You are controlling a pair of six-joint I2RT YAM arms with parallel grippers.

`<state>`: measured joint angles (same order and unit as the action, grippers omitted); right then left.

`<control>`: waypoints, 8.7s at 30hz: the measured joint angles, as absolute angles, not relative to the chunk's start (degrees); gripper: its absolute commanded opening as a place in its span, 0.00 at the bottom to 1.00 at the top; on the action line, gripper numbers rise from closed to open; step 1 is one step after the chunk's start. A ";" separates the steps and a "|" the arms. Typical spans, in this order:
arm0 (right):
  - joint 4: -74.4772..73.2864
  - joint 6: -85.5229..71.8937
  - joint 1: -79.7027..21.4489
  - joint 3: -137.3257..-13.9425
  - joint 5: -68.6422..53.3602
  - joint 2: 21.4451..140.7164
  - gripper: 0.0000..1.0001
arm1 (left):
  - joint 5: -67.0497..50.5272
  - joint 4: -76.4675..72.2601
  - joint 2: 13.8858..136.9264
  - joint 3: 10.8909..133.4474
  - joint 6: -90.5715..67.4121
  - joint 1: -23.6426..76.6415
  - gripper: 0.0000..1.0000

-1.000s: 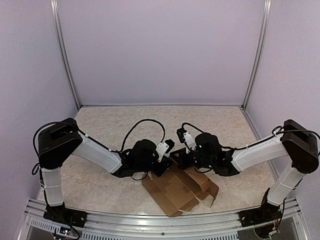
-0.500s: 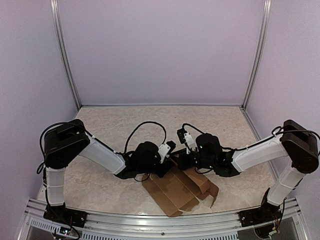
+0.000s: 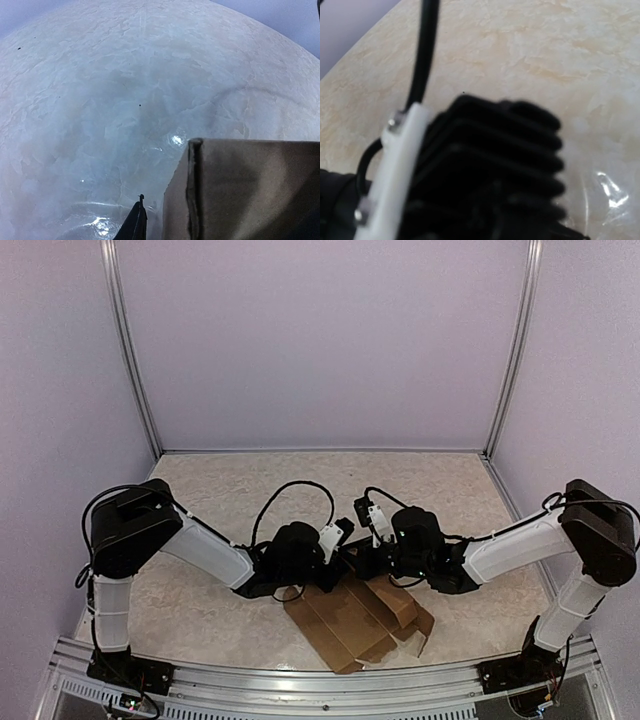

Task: Fold the paper box

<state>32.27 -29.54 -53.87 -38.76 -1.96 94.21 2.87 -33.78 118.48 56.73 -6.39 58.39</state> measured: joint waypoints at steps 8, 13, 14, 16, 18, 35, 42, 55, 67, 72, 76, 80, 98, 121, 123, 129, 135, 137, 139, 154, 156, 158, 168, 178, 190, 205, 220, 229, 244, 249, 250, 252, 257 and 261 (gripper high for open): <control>32.51 -29.78 -53.87 -38.76 -2.13 94.24 0.00 | 2.81 -34.65 118.89 56.75 -6.94 58.85 0.00; 32.49 -30.55 -53.87 -38.76 -2.11 94.15 0.00 | 2.76 -34.65 118.89 56.75 -6.70 58.92 0.00; 32.36 -30.59 -53.87 -38.76 -2.02 94.04 0.00 | 2.68 -34.65 118.89 56.75 -6.52 58.92 0.00; 31.51 -30.83 -53.87 -38.76 -1.69 93.45 0.00 | 2.44 -34.65 118.89 56.75 -6.04 58.92 0.00; 29.93 -30.89 -53.87 -38.74 -1.37 92.29 0.00 | 2.37 -34.74 118.89 56.73 -5.76 58.92 0.00; 25.41 -28.03 -53.87 -36.42 -0.19 86.32 0.00 | 4.54 -46.65 118.78 51.40 -3.27 59.37 0.00; 25.50 -27.51 -53.87 -36.03 0.86 86.48 0.00 | 4.91 -47.07 118.78 51.42 -3.20 59.94 0.17; 26.41 -28.03 -53.28 -34.65 3.03 87.09 0.00 | 7.73 -57.32 122.17 51.48 -6.00 61.14 0.16; 26.39 -28.18 -53.23 -33.91 2.81 86.21 0.00 | 16.95 -62.59 126.54 53.41 -4.82 65.32 0.18; 26.35 -28.38 -53.23 -33.89 2.68 86.13 0.00 | 19.25 -63.16 127.81 54.15 -3.70 66.61 0.26; 25.93 -28.56 -53.23 -33.61 2.66 85.62 0.00 | 20.49 -63.83 128.07 54.15 -3.55 66.70 0.29; 25.34 -28.62 -53.23 -33.50 2.63 85.14 0.00 | 21.82 -64.49 128.38 54.15 -3.53 66.70 0.29; 24.73 -29.95 -53.23 -32.49 2.59 83.88 0.00 | 22.31 -65.14 130.28 54.76 -3.22 66.57 0.00; 16.03 -28.56 -53.21 -34.13 4.84 79.02 0.00 | 26.89 -65.60 130.21 54.33 -1.39 67.00 0.00; 14.20 -27.90 -53.17 -34.48 5.28 78.26 0.00 | 27.51 -65.69 130.10 54.02 -1.39 67.02 0.00; 6.90 -24.58 -52.49 -37.58 6.42 72.99 0.00 | 28.73 -66.98 129.36 52.25 -1.28 67.02 0.00; -0.38 -20.10 -48.84 -39.94 4.27 67.46 0.00 | 26.02 -68.16 127.50 49.67 -0.43 66.89 0.00; -1.98 -18.81 -47.22 -40.03 1.87 66.30 0.00 | 23.92 -68.51 126.45 48.56 -0.32 66.57 0.00; -3.27 -17.74 -44.93 -40.03 -1.54 66.06 0.00 | 21.56 -69.28 125.34 47.24 -0.30 66.26 0.00; 3.05 -17.72 -39.07 -38.26 -21.91 79.26 0.00 | 9.04 -71.85 124.05 46.09 -1.04 65.65 0.00; 4.97 -18.22 -39.07 -38.24 -23.77 80.88 0.00 | 8.54 -72.16 124.05 46.09 -1.08 65.65 0.00; 6.87 -18.96 -39.05 -38.11 -25.91 82.41 0.00 | 8.03 -72.47 124.05 46.06 -1.08 65.65 0.00; 12.23 -21.65 -38.44 -36.93 -31.51 85.01 0.00 | 9.37 -72.84 124.05 45.87 -1.45 65.63 0.00; 17.74 -24.93 -38.28 -36.77 -33.74 89.25 0.00 | 11.68 -72.60 124.05 44.91 -1.67 65.63 0.00; 20.69 -27.42 -39.29 -38.57 -34.22 94.04 0.00 | 14.46 -72.36 124.05 43.42 -1.67 65.65 0.00; 12.25 -25.39 -40.75 -42.41 -27.53 92.09 0.00 | 20.62 -74.13 124.05 43.00 -1.61 65.60 0.00; -6.20 -21.87 -39.92 -42.92 -10.15 68.66 0.07 | 35.18 -75.16 123.83 42.44 -1.45 65.71 0.00; -14.09 -23.77 -39.92 -43.68 -9.26 57.98 0.00 | 49.47 -57.21 114.59 45.84 -4.64 67.64 0.00; -15.68 -30.70 -41.87 -45.39 -6.57 56.77 0.00 | 51.27 -16.43 104.42 57.67 -27.22 67.92 0.00; -15.62 -31.22 -42.81 -45.67 -3.20 59.70 0.00 | 49.82 -10.46 104.20 57.91 -31.29 67.92 0.00; -15.68 -31.24 -43.11 -45.84 -2.37 60.29 0.00 | 49.52 -9.54 104.16 57.91 -31.94 67.92 0.00; -15.59 -31.35 -43.62 -46.17 -1.04 61.17 0.00 | 48.95 -8.36 103.90 57.93 -32.80 67.92 0.00; -15.27 -31.66 -45.06 -46.44 1.80 63.22 0.00 | 47.97 -6.79 103.33 58.52 -34.24 67.92 0.00; -15.14 -31.88 -46.28 -46.44 3.92 64.84 0.00 | 47.68 -6.26 102.91 58.61 -34.65 67.92 0.00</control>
